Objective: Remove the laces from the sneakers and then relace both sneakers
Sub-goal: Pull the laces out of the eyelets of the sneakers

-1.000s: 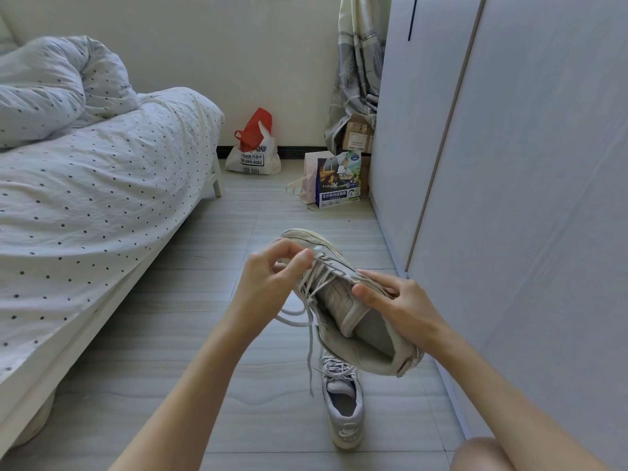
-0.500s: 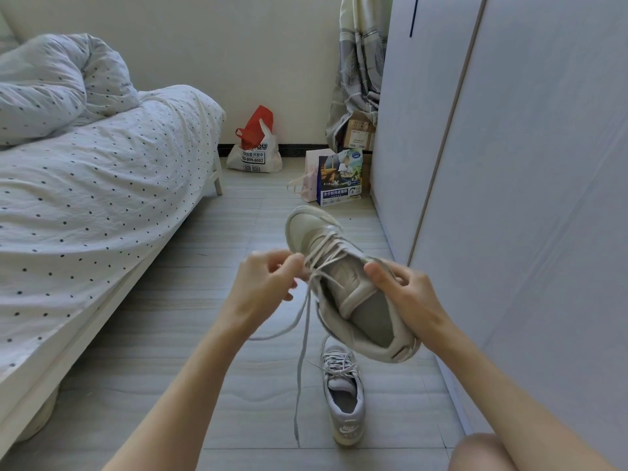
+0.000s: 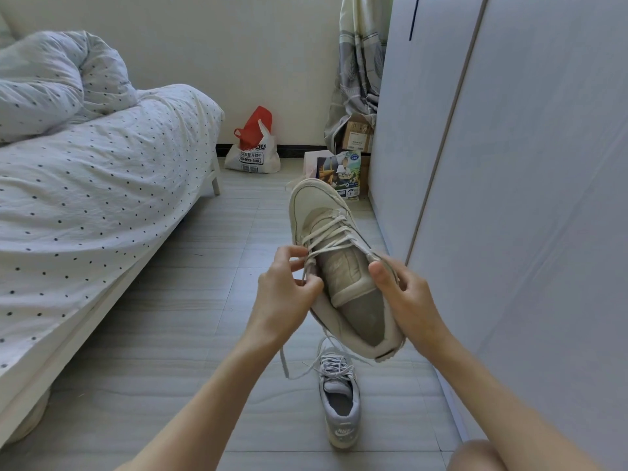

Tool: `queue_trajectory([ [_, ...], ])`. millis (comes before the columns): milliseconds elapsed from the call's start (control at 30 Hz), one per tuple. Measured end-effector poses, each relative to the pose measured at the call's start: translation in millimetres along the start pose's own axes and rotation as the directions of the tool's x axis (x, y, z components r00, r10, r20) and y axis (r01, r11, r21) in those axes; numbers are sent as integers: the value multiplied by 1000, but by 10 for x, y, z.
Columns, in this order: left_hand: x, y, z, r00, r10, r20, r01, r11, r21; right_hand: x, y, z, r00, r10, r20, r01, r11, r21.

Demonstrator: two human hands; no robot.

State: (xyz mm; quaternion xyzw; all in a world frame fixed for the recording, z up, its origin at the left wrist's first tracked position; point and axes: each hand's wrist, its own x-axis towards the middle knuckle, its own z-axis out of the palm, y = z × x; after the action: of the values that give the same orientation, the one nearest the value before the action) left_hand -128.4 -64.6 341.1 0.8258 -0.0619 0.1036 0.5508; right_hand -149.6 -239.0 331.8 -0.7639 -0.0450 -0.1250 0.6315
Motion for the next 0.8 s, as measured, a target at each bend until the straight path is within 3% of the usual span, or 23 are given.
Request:
queue_trajectory([
  [133,-4,-34,4,997,19,-80,-6,987,159,12,79,65,997,67,34,-61,987,-149],
  [300,-49,-56,62,998,51,-39,-38,963,267,64,177,198,977,135,-162,-171,957,-233],
  [433,-32,-32,77,996,81,-26,-68,946,316,56,170,252,962,87,-257,-154,956,-251],
  [633,43,20,66,1000,21,-1,-19,929,370,63,138,271,962,-101,-253,10,940,-340],
  [733,14,56,65,989,148,-22,-123,884,450,74,141,251,951,-112,-287,19,951,-310],
  [800,12,66,47,969,245,-38,-209,888,410,90,142,233,942,-102,-320,6,958,-288],
])
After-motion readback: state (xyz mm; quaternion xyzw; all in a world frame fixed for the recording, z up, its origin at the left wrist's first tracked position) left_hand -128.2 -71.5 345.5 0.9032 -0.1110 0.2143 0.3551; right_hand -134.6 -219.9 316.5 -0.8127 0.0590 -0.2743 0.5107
